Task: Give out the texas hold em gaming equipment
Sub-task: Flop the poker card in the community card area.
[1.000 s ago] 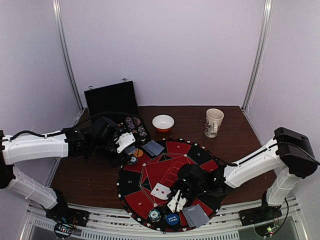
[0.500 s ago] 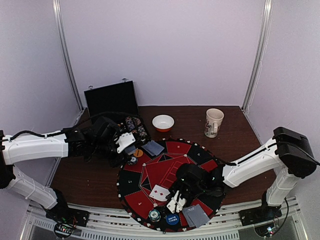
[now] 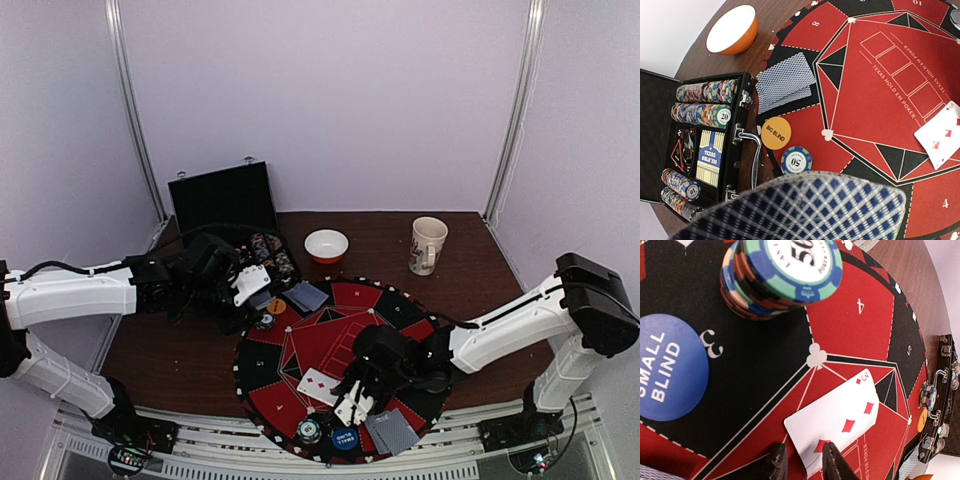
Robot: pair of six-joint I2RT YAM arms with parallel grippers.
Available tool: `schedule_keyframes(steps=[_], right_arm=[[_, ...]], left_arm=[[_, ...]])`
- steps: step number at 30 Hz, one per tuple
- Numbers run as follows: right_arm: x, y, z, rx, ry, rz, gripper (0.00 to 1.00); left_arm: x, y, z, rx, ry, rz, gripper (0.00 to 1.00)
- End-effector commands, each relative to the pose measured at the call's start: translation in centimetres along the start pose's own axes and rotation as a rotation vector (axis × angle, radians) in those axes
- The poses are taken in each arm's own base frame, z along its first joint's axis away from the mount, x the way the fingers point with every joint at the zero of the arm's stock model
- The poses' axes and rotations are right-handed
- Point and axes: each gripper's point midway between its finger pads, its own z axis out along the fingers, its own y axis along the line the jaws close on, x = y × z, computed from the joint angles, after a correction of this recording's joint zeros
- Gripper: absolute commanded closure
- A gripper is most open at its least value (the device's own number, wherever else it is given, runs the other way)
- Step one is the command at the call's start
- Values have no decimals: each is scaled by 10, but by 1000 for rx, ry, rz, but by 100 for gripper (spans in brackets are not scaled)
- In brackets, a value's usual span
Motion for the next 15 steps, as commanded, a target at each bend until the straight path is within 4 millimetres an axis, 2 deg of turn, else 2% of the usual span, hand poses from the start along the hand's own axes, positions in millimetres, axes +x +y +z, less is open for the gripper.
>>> schedule_keyframes(steps=[1, 4, 8, 11, 13, 15], right_arm=[[-6, -4, -19, 9, -1, 21, 68], [-18, -37, -41, 140, -53, 126, 60], [-22, -121, -100, 423, -238, 506, 43], [-4, -171, -149, 549, -415, 877, 18], [12, -193, -166, 560, -484, 1061, 9], [30, -209, -172, 523, -518, 1235, 5]], left_arm=[[-3, 2, 2, 2, -20, -7, 55], [-3, 2, 2, 4, -19, -6, 55], [-4, 1, 1, 10, -27, -4, 55], [-4, 0, 1, 15, -27, -3, 55], [-5, 0, 2, 18, -27, -2, 55], [-5, -1, 2, 22, -28, 4, 55]])
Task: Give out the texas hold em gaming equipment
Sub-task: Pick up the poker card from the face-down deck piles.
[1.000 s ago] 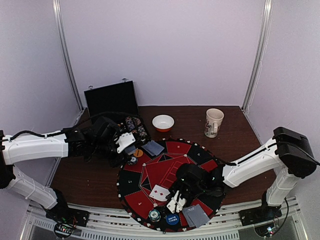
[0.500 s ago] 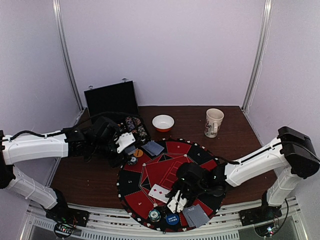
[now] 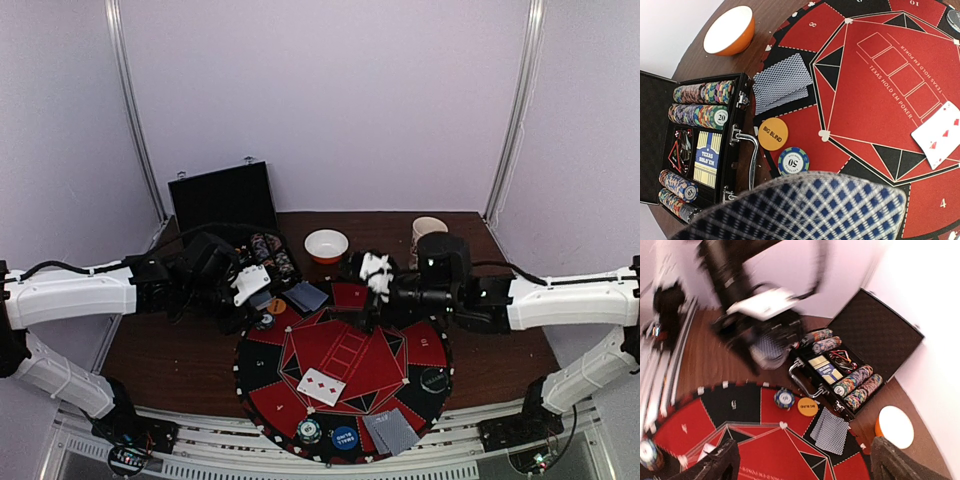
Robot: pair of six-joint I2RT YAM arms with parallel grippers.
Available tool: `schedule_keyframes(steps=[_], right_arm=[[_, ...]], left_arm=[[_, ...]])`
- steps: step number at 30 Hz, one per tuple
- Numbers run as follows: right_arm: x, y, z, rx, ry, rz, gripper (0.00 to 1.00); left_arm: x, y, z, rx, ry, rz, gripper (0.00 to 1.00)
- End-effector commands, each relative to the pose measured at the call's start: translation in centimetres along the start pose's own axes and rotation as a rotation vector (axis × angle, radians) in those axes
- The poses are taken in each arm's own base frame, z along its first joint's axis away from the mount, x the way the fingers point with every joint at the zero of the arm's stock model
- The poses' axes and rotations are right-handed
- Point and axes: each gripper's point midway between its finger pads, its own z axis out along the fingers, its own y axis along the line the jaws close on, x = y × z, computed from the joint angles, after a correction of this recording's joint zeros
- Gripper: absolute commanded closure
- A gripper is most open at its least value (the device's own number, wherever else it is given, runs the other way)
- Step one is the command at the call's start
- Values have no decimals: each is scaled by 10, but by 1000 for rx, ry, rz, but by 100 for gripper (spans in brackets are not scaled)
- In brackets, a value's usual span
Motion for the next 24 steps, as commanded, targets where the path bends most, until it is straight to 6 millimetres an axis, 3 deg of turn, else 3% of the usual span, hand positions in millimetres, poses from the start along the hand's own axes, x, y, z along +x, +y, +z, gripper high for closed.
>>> schedule_keyframes(steps=[1, 2, 3, 10, 14, 24], right_arm=[[-27, -56, 2, 12, -72, 572, 5], [-30, -65, 6, -12, -68, 658, 4], [-21, -70, 15, -43, -41, 750, 1], [-12, -64, 61, -250, 0, 1091, 0], [-5, -62, 80, -284, 5, 1150, 7], [-11, -24, 123, -488, 37, 1180, 14]], left_arm=[[-5, 0, 2, 13, -24, 10, 55], [-6, -1, 1, 15, -28, 11, 55], [-6, -1, 1, 18, -29, 12, 55], [-9, -5, 0, 40, -44, 16, 55], [-10, -6, 0, 46, -46, 17, 55], [-9, -8, 1, 62, -43, 24, 55]])
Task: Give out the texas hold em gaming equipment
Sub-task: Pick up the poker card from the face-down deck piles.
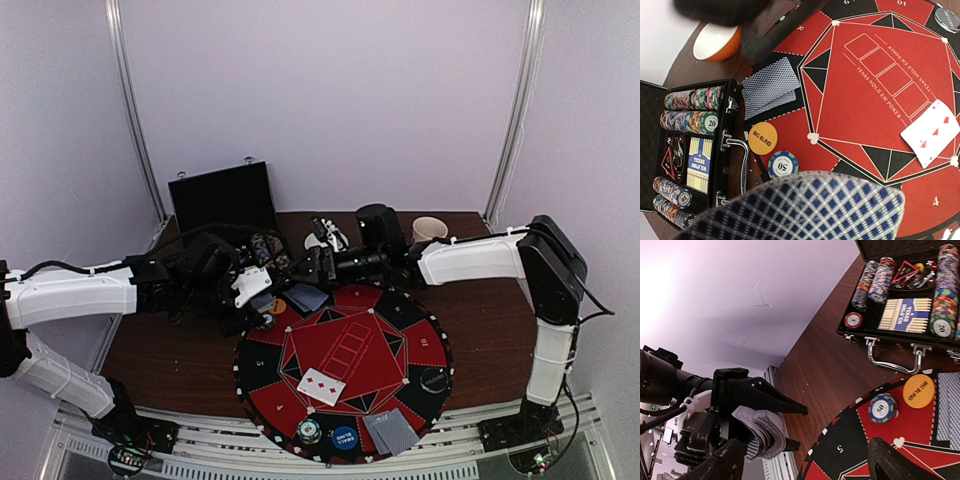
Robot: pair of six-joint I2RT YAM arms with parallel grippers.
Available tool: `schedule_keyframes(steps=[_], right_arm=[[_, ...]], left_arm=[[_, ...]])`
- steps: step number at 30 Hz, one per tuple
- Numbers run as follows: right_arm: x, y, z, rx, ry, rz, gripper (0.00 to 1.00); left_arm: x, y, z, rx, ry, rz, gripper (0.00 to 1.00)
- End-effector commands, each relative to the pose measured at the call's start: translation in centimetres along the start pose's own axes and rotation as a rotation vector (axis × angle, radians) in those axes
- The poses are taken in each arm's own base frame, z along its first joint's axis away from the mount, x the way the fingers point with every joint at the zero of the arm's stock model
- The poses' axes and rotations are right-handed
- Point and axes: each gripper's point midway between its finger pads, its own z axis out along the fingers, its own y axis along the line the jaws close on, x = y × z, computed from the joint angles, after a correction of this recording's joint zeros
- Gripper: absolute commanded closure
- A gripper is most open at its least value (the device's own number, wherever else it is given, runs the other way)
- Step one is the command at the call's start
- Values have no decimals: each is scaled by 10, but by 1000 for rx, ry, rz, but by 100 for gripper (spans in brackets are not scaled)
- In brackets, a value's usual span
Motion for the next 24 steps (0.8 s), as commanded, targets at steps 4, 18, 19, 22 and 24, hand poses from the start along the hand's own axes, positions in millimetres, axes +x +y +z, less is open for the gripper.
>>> schedule_keyframes(steps=[4, 18, 19, 22, 24], right_arm=[[1, 20, 29, -111, 47, 1, 17], [8, 13, 57, -111, 86, -5, 19], [10, 13, 58, -110, 90, -5, 19], [15, 16, 60, -120, 111, -22, 19], [22, 18, 62, -133, 139, -27, 20]], left_arm=[[-8, 2, 0, 5, -32, 8, 55], [-8, 1, -1, 6, -34, 9, 55], [-7, 2, -1, 4, -34, 9, 55], [-8, 2, -1, 5, -36, 10, 55], [-9, 1, -2, 8, -39, 9, 55]])
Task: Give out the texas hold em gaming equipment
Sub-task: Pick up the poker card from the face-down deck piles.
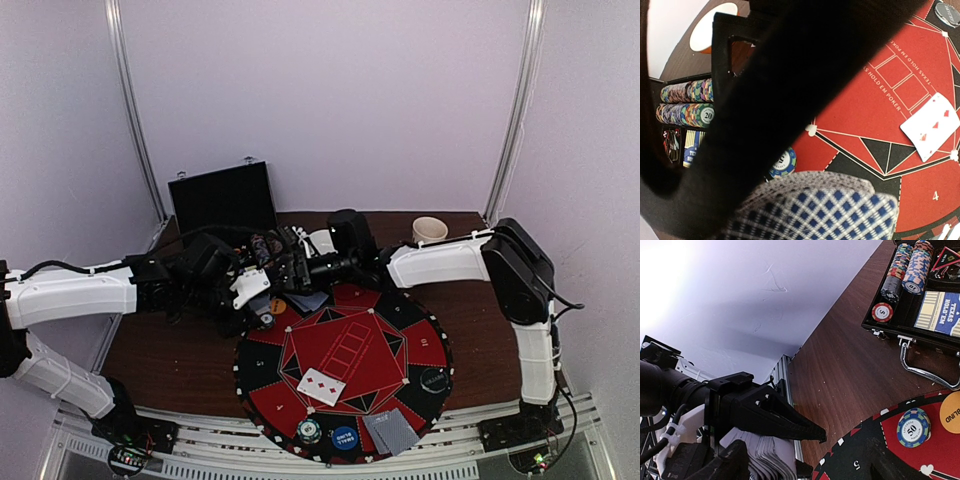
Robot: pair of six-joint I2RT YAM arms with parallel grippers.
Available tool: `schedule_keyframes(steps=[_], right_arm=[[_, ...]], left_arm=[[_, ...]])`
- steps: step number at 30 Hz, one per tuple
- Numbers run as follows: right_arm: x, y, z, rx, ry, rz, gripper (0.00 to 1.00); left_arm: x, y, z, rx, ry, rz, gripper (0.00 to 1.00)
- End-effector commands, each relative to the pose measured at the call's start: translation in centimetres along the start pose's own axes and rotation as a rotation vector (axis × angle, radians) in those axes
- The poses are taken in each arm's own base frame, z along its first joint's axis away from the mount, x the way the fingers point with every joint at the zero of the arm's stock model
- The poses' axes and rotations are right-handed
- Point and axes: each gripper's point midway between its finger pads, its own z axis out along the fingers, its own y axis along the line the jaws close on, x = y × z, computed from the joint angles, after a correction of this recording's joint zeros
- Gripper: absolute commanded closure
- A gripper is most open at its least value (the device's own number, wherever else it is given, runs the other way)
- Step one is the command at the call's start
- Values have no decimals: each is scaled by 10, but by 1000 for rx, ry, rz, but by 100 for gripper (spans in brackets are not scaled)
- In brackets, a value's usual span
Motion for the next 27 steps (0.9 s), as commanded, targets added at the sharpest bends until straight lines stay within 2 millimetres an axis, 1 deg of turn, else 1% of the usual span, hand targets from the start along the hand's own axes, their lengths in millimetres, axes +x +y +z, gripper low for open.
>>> schedule_keyframes(steps=[1, 3, 6, 8, 10, 12, 20, 24, 27], right_arm=[[13, 7, 11, -33, 59, -29, 20], [16, 15, 10, -74, 72, -33, 21], [18, 26, 3, -138, 73, -37, 22], [15, 25, -5, -137, 54, -35, 22], [11, 19, -14, -116, 22, -33, 23], [10, 15, -20, -99, 4, -32, 23], [8, 32, -24, -183, -18, -58, 22], [-3, 43, -34, -263, -83, -39, 22], [-3, 41, -31, -256, -89, -39, 22]], left_arm=[[-16, 3, -3, -5, -67, 7, 55], [-16, 3, -3, -6, -68, 4, 55], [-15, 2, -3, 1, -66, 1, 55], [-13, 1, -3, 7, -61, 0, 55], [-11, -1, -2, 16, -55, -1, 55], [-10, -3, 0, 27, -49, 0, 55], [-10, -7, 2, 50, -42, 0, 56], [-10, -8, 2, 56, -42, 0, 56], [-10, -8, 2, 56, -44, 2, 56]])
